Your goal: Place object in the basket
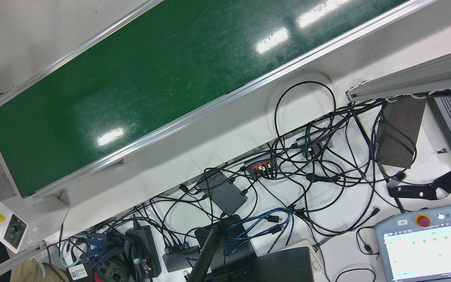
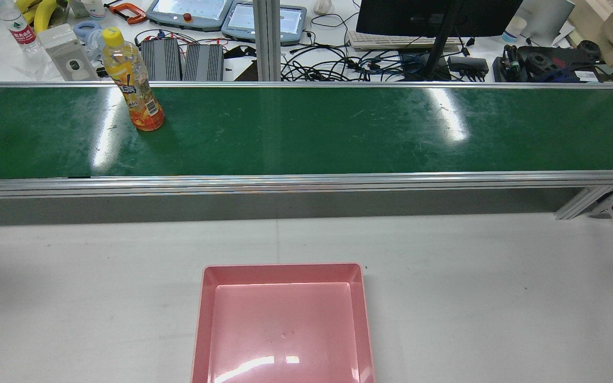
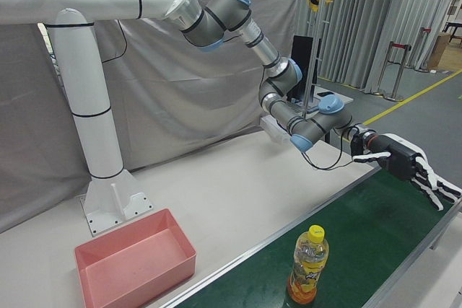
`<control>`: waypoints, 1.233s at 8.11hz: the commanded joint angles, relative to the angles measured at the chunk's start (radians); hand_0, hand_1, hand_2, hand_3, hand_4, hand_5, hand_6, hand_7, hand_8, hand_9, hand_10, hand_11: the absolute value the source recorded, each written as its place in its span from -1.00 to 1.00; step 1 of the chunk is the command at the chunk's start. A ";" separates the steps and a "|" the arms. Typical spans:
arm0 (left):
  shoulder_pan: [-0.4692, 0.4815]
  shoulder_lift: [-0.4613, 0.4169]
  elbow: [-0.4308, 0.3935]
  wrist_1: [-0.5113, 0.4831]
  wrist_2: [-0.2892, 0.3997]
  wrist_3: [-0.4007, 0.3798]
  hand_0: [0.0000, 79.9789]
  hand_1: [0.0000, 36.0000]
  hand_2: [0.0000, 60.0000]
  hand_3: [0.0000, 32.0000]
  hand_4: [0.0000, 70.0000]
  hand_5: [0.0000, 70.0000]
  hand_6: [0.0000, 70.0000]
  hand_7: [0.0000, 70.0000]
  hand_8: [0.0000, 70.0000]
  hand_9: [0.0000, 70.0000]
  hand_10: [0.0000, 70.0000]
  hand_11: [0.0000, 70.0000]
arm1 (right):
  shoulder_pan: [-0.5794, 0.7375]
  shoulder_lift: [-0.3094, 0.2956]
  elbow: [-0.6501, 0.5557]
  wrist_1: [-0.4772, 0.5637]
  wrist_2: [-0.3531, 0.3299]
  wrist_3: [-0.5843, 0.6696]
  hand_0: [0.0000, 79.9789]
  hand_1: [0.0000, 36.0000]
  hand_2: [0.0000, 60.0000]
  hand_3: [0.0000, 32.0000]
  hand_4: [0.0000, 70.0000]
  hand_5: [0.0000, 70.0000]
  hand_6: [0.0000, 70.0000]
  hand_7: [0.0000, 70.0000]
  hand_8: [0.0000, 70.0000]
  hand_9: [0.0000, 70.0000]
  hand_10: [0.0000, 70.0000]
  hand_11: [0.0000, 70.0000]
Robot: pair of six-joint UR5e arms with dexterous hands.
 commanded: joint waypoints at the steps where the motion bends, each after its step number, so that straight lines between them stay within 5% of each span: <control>1: 0.068 -0.006 -0.002 0.019 -0.001 0.043 0.50 -0.92 -1.00 -0.57 -0.34 -0.61 -0.87 -0.96 -0.88 -0.85 -0.79 -0.65 | 0.000 0.000 0.000 0.000 0.000 0.000 -1.00 -1.00 -1.00 -1.00 -1.00 -1.00 -1.00 -1.00 -1.00 -1.00 -1.00 -1.00; 10: 0.146 -0.163 0.011 0.070 -0.001 0.041 0.45 -0.92 -1.00 -0.56 -0.38 -0.64 -0.89 -0.96 -0.88 -0.84 -0.78 -0.65 | 0.000 0.000 0.000 0.000 0.000 0.000 -1.00 -1.00 -1.00 -1.00 -1.00 -1.00 -1.00 -1.00 -1.00 -1.00 -1.00 -1.00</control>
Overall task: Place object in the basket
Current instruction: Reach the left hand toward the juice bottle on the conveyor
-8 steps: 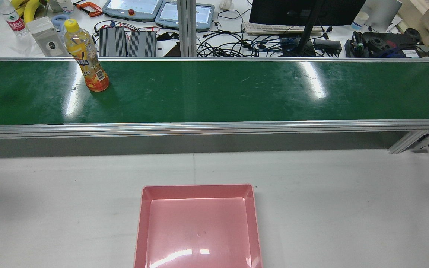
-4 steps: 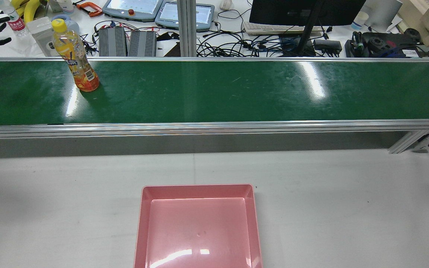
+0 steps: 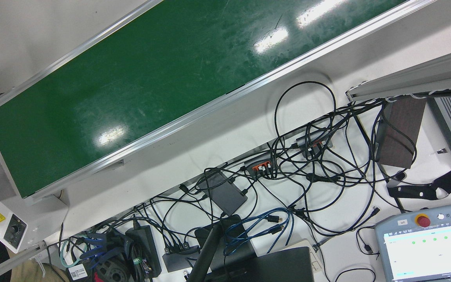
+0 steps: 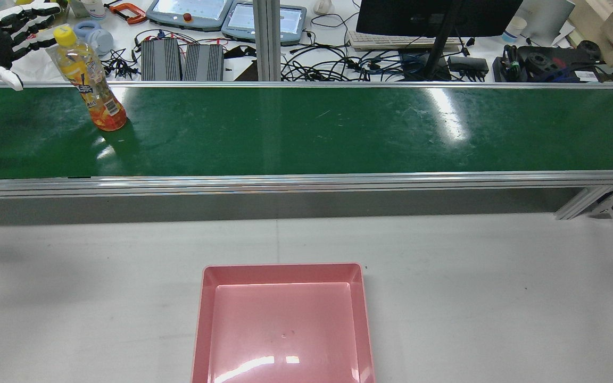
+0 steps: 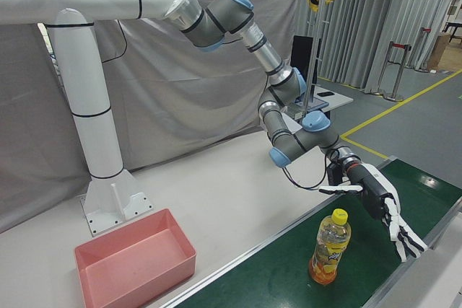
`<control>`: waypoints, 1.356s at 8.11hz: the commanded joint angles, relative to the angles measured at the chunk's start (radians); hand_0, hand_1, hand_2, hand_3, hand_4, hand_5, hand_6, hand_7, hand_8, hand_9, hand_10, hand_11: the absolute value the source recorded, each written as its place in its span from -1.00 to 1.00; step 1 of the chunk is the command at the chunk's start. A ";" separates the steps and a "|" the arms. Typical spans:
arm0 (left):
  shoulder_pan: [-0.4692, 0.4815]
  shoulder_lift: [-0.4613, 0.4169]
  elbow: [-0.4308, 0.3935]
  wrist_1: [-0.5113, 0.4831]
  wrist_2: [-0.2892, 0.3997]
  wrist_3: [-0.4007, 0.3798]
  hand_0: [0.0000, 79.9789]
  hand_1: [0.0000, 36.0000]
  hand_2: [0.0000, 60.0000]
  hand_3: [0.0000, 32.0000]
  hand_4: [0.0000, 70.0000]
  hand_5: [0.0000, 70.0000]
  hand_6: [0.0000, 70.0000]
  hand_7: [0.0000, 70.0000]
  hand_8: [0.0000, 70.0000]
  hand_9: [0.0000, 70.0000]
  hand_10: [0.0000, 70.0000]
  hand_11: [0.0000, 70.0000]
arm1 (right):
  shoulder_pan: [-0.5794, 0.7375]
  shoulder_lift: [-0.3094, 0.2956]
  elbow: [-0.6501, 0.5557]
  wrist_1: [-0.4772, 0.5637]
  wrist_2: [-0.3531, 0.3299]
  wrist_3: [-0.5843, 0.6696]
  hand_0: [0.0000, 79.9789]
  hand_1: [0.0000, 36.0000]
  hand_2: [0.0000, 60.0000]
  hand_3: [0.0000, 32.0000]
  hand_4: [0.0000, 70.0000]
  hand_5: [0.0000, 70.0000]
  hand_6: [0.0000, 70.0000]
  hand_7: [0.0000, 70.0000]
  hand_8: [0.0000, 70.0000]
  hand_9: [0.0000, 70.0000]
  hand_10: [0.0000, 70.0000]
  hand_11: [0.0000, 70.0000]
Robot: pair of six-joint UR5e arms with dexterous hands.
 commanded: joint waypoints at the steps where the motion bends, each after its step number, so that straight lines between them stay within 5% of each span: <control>1: 0.003 -0.018 0.014 0.000 0.000 0.004 0.44 -0.93 -1.00 -0.52 -0.39 -0.65 -0.89 -0.96 -0.88 -0.83 -0.79 -0.67 | 0.000 0.000 0.000 0.000 0.000 0.000 -1.00 -1.00 -1.00 -1.00 -1.00 -1.00 -1.00 -1.00 -1.00 -1.00 -1.00 -1.00; 7: 0.052 -0.023 0.070 -0.062 -0.003 -0.009 0.46 -0.87 -1.00 -0.64 -0.36 -0.59 -0.88 -0.93 -0.85 -0.79 -0.77 -0.62 | 0.000 -0.001 0.000 0.000 0.000 0.000 -1.00 -1.00 -1.00 -1.00 -1.00 -1.00 -1.00 -1.00 -1.00 -1.00 -1.00 -1.00; 8: 0.052 -0.023 0.070 -0.063 -0.003 -0.011 0.47 -0.80 -1.00 -0.78 -0.38 -0.41 -0.87 -0.89 -0.78 -0.69 -0.71 -0.54 | 0.000 0.000 0.000 0.000 0.000 0.000 -1.00 -1.00 -1.00 -1.00 -1.00 -1.00 -1.00 -1.00 -1.00 -1.00 -1.00 -1.00; 9: 0.052 -0.023 0.073 -0.054 0.000 -0.009 0.50 -0.71 -1.00 -1.00 -0.36 0.16 -0.82 -0.62 -0.59 -0.37 -0.42 -0.12 | 0.000 0.000 0.000 0.000 0.000 0.000 -1.00 -1.00 -1.00 -1.00 -1.00 -1.00 -1.00 -1.00 -1.00 -1.00 -1.00 -1.00; 10: 0.052 -0.024 0.073 -0.040 0.002 -0.011 0.57 -0.79 -1.00 -1.00 0.10 0.93 -0.49 0.18 -0.09 0.38 0.42 1.00 | 0.000 0.000 0.000 0.000 0.000 0.000 -1.00 -1.00 -1.00 -1.00 -1.00 -1.00 -1.00 -1.00 -1.00 -1.00 -1.00 -1.00; 11: 0.052 -0.023 0.071 -0.031 0.000 -0.011 0.60 -0.98 -1.00 -1.00 -0.29 1.00 0.06 1.00 0.79 1.00 1.00 1.00 | 0.000 0.000 0.000 0.000 0.000 0.000 -1.00 -1.00 -1.00 -1.00 -1.00 -1.00 -1.00 -1.00 -1.00 -1.00 -1.00 -1.00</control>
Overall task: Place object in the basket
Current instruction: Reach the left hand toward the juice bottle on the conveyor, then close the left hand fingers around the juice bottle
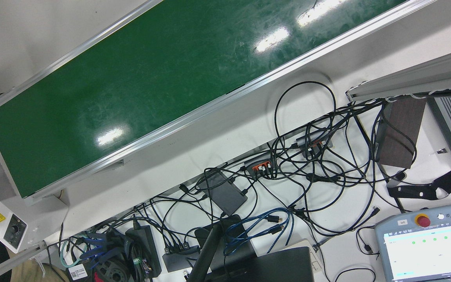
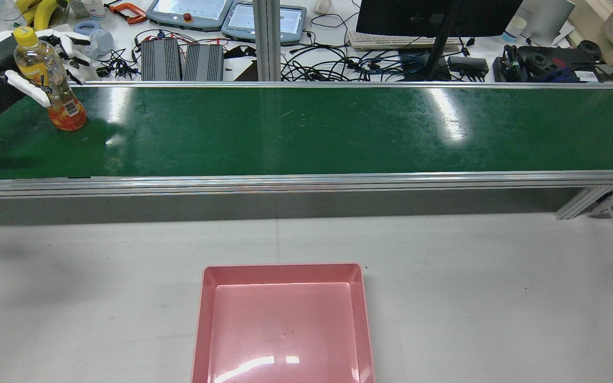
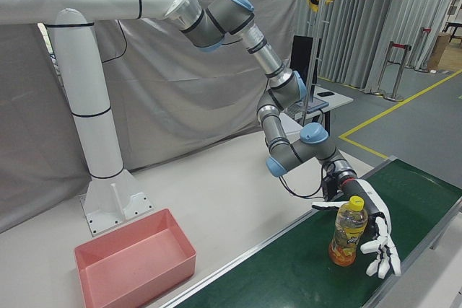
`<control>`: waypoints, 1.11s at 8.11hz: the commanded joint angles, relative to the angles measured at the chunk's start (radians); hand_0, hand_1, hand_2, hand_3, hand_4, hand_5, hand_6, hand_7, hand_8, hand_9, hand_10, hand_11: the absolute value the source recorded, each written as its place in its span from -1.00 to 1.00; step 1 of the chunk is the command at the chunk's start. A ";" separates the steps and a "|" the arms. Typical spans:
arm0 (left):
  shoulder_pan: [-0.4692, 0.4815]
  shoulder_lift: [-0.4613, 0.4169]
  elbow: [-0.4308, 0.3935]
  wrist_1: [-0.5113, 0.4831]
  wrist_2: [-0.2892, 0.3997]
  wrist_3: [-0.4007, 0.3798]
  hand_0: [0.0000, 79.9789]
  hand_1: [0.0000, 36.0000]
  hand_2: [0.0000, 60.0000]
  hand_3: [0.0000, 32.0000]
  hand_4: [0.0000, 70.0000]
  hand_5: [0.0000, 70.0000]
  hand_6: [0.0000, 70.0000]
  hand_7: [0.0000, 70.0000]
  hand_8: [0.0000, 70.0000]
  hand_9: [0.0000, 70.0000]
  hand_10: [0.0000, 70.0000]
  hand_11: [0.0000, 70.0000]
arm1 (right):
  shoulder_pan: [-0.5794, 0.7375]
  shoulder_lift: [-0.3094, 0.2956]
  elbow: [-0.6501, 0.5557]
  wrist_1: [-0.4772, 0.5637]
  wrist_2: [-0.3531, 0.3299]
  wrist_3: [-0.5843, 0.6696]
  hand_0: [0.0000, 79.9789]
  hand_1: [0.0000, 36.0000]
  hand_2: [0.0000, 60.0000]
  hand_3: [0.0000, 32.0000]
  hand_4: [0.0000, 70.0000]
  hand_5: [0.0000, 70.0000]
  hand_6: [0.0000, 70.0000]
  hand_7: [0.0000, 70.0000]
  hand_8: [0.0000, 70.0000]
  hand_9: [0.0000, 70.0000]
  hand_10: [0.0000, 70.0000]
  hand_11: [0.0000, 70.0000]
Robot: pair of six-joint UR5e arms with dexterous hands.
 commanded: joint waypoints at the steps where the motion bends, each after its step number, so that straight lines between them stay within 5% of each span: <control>1: 0.000 0.000 -0.008 0.020 -0.003 0.001 0.57 -1.00 -1.00 -1.00 -0.81 1.00 0.54 1.00 1.00 1.00 1.00 1.00 | 0.000 -0.001 0.000 0.000 0.000 0.000 -1.00 -1.00 -1.00 -1.00 -1.00 -1.00 -1.00 -1.00 -1.00 -1.00 -1.00 -1.00; 2: 0.000 0.002 -0.035 0.010 -0.004 0.001 0.70 -1.00 -1.00 -1.00 -0.97 1.00 0.67 1.00 1.00 1.00 1.00 1.00 | 0.000 0.000 0.000 0.000 0.000 0.000 -1.00 -1.00 -1.00 -1.00 -1.00 -1.00 -1.00 -1.00 -1.00 -1.00 -1.00 -1.00; 5: 0.008 0.002 -0.145 0.051 -0.004 0.001 0.74 -1.00 -1.00 -1.00 -0.97 1.00 0.65 1.00 1.00 1.00 1.00 1.00 | 0.000 0.000 0.000 0.000 0.000 0.000 -1.00 -1.00 -1.00 -1.00 -1.00 -1.00 -1.00 -1.00 -1.00 -1.00 -1.00 -1.00; 9: 0.162 0.002 -0.304 0.105 -0.004 0.013 0.76 -1.00 -1.00 -1.00 -0.91 1.00 0.65 1.00 1.00 1.00 1.00 1.00 | 0.000 0.000 0.000 0.000 0.000 0.000 -1.00 -1.00 -1.00 -1.00 -1.00 -1.00 -1.00 -1.00 -1.00 -1.00 -1.00 -1.00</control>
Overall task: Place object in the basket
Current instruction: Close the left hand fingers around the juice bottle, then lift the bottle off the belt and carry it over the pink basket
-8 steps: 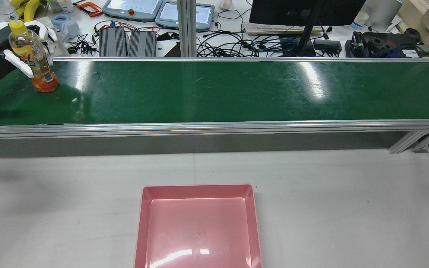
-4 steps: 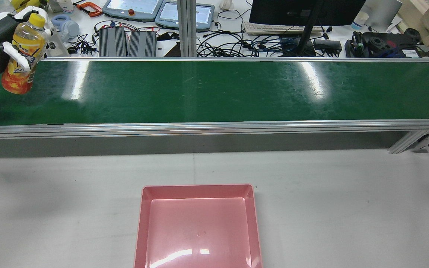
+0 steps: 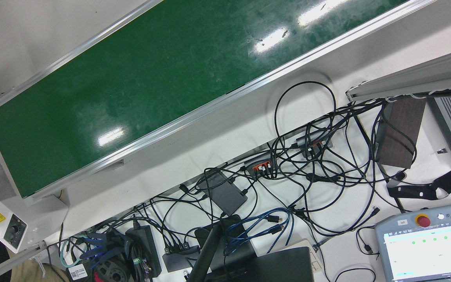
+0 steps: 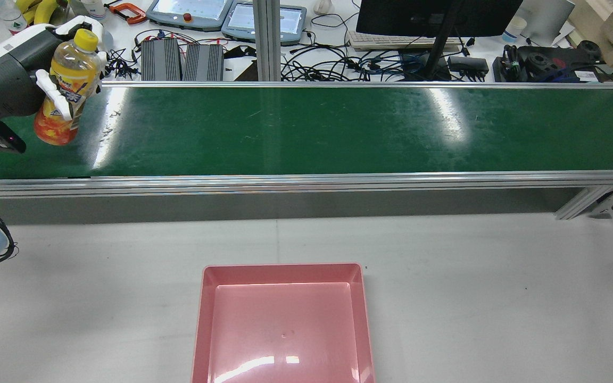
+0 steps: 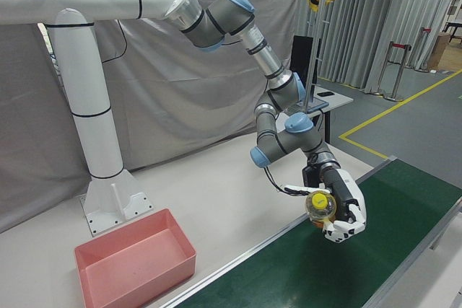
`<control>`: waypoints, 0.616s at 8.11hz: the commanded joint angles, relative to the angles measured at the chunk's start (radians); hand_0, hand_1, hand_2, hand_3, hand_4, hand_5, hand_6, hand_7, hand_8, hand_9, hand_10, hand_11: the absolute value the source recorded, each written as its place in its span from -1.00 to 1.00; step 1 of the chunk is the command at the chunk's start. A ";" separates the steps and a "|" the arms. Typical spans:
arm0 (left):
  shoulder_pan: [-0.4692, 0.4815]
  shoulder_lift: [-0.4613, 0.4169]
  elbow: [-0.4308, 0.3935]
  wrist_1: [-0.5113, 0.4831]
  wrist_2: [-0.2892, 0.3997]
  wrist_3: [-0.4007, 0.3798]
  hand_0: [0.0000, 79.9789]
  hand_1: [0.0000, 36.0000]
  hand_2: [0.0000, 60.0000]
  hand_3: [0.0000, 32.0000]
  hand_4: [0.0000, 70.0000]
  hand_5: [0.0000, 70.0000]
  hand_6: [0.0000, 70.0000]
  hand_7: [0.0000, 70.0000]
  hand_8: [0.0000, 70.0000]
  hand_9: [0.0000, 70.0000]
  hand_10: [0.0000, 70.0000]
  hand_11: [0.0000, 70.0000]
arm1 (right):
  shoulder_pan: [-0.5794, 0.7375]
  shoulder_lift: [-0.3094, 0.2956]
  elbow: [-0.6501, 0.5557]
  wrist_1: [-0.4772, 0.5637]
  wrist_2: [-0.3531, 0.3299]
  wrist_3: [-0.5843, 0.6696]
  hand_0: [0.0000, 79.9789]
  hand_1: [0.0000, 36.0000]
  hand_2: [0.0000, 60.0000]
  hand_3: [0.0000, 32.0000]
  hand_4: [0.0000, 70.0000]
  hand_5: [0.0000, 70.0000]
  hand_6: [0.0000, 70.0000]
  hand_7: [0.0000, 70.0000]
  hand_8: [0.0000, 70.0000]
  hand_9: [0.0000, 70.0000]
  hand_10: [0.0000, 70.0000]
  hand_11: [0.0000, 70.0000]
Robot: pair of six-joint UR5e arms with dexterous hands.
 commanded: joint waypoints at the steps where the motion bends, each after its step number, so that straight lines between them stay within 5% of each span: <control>1: 0.116 0.001 -0.117 0.040 -0.002 0.009 0.76 -1.00 -1.00 -1.00 -0.90 1.00 0.64 1.00 1.00 1.00 1.00 1.00 | 0.000 0.000 0.000 0.000 0.000 0.000 -1.00 -1.00 -1.00 -1.00 -1.00 -1.00 -1.00 -1.00 -1.00 -1.00 -1.00 -1.00; 5: 0.294 0.003 -0.168 0.033 -0.003 0.076 0.84 -1.00 -1.00 -1.00 -0.88 1.00 0.60 1.00 1.00 1.00 1.00 1.00 | 0.000 0.000 0.000 0.000 0.000 0.000 -1.00 -1.00 -1.00 -1.00 -1.00 -1.00 -1.00 -1.00 -1.00 -1.00 -1.00 -1.00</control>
